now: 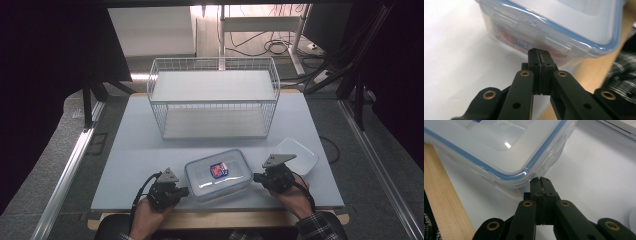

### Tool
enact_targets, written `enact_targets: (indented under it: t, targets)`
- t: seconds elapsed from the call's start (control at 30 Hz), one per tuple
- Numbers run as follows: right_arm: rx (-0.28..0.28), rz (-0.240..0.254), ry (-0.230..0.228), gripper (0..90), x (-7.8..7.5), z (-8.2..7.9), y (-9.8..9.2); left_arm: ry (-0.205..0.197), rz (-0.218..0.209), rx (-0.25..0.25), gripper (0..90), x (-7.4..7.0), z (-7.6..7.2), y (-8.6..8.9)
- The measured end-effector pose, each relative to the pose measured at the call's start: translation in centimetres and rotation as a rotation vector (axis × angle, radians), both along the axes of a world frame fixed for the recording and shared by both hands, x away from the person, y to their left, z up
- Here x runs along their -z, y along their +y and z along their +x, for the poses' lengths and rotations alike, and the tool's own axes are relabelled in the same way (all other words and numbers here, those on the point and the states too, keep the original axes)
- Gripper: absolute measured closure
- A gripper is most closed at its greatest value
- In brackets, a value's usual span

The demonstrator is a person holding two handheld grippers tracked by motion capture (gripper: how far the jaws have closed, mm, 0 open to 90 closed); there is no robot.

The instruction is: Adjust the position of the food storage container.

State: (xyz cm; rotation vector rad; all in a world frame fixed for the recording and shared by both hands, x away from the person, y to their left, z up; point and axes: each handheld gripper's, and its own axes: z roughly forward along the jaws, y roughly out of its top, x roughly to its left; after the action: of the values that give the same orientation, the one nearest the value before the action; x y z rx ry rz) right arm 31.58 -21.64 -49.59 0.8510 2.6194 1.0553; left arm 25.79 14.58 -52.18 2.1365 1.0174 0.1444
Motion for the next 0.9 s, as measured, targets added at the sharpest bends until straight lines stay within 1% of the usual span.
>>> enact_targets:
  t: [0.13,0.2,0.27,0.33,0.4,0.47,0.5,0.53,0.57,0.6,0.63,0.67,0.7,0.73,0.77,0.8,0.83,0.87,0.9]
  targets:
    - [0.0,0.014,0.007,89.5,0.0,0.0,-0.1,-0.007,0.023,0.001,90.0,-0.1,2.0,0.3]
    - [-0.008,0.025,0.011,89.6,0.1,0.1,0.0,-0.018,0.034,0.006,90.0,-0.1,3.0,0.6]
    - [-0.014,0.025,0.011,89.5,0.1,0.0,0.2,-0.017,0.031,0.002,90.0,0.0,3.9,0.8]
    - [-0.016,0.025,0.012,89.5,0.1,0.0,0.4,-0.028,0.045,0.013,90.0,-0.1,4.6,0.9]
    - [-0.018,0.028,0.012,89.5,0.2,0.0,0.5,-0.031,0.05,0.013,90.0,-0.1,5.2,1.0]
    - [-0.01,0.024,0.01,89.4,0.2,0.1,0.6,-0.034,0.054,0.015,90.0,-0.1,5.7,1.0]
    - [-0.009,0.023,0.01,89.5,0.2,0.2,0.7,-0.029,0.045,0.014,90.0,0.0,6.0,1.1]
    - [-0.01,0.025,0.011,89.4,0.2,0.2,0.7,-0.029,0.045,0.014,90.0,0.0,6.0,1.1]
    - [-0.011,0.023,0.011,89.3,0.2,0.2,0.7,-0.021,0.026,0.016,89.9,0.1,6.1,1.3]
    - [-0.011,0.023,0.011,89.3,0.2,0.2,0.7,-0.021,0.026,0.016,89.0,0.1,6.1,1.3]
    - [-0.017,0.014,0.006,88.4,0.0,0.1,0.7,-0.041,0.04,0.003,87.6,-0.3,5.7,1.6]
    - [-0.017,0.014,0.006,88.4,0.0,0.1,0.7,-0.041,0.04,0.003,85.9,-0.3,5.7,1.6]
    - [-0.005,-0.002,-0.015,86.7,-0.3,-0.1,0.3,-0.058,0.046,-0.009,83.3,-0.6,5.5,1.8]
    - [0.003,0.001,-0.022,85.6,-0.5,-0.2,0.0,-0.088,0.039,-0.036,80.4,-1.1,4.9,2.5]
    - [0.009,0.008,-0.026,84.3,-0.6,-0.2,-0.3,-0.088,0.039,-0.036,77.1,-1.1,4.9,2.5]
    - [0.009,0.008,-0.026,84.3,-0.6,-0.2,-0.3,-0.099,0.033,-0.048,77.1,-1.2,4.6,2.9]
    - [0.027,0.018,-0.036,80.5,-0.8,-0.3,-1.0,-0.106,0.017,-0.068,68.5,-1.3,4.3,3.6]
    - [0.027,0.018,-0.036,80.5,-0.8,-0.3,-1.0,-0.106,0.017,-0.068,64.0,-1.3,4.3,3.6]
    - [0.043,0.032,-0.052,75.2,-1.1,-0.3,-1.5,-0.107,0.009,-0.08,59.9,-1.2,4.2,3.9]
